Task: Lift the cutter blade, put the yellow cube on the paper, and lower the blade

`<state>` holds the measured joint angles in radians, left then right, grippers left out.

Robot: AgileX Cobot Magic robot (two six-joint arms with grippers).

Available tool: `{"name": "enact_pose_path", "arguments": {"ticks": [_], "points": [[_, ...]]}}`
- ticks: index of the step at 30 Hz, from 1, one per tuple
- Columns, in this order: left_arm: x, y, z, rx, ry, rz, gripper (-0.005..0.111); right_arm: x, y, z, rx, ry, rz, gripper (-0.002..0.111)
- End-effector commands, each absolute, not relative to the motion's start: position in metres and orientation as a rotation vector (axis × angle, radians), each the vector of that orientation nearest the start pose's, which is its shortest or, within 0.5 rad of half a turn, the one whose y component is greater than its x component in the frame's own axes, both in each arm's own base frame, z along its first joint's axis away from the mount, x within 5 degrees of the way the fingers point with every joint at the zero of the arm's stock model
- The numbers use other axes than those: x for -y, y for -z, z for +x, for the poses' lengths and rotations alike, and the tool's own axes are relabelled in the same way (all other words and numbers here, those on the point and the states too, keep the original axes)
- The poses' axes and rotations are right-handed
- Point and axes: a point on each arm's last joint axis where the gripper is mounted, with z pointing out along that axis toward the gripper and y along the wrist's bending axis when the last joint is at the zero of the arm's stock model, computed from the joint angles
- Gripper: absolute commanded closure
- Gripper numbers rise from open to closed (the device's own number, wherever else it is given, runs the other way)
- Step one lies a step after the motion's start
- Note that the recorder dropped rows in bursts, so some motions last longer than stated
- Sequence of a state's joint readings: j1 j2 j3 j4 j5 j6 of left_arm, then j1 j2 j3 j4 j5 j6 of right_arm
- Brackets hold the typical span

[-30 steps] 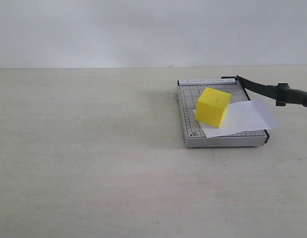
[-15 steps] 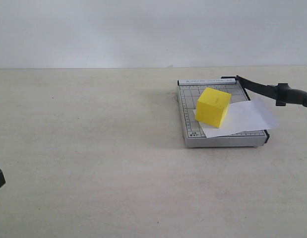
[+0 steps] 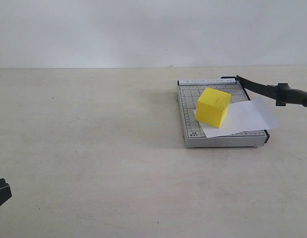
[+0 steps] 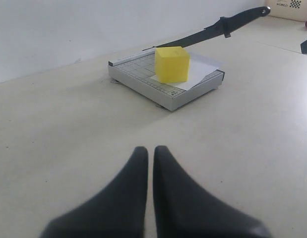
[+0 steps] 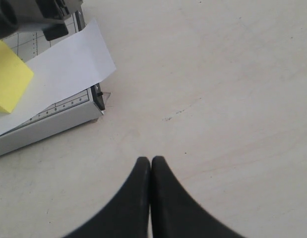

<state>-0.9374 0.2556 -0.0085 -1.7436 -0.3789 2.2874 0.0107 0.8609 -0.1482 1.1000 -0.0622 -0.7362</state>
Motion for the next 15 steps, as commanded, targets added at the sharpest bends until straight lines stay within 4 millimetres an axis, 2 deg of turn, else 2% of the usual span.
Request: {"name": "enact_pose_path", "arguments": {"ticks": [1, 8, 15], "points": [[0.038, -0.193, 0.068, -1.488, -0.029, 0.991, 0.102, 0.005, -0.182, 0.136, -2.125, -0.129, 0.408, 0.109], [0.033, -0.196, 0.065, -1.455, -0.019, 0.933, 0.102, 0.006, -0.182, 0.136, -2.118, -0.119, 0.412, 0.109], [0.011, -0.204, 0.064, -1.463, -0.162, 0.679, 0.102, 0.007, -0.182, 0.136, -2.112, -0.11, 0.416, 0.109]]}}
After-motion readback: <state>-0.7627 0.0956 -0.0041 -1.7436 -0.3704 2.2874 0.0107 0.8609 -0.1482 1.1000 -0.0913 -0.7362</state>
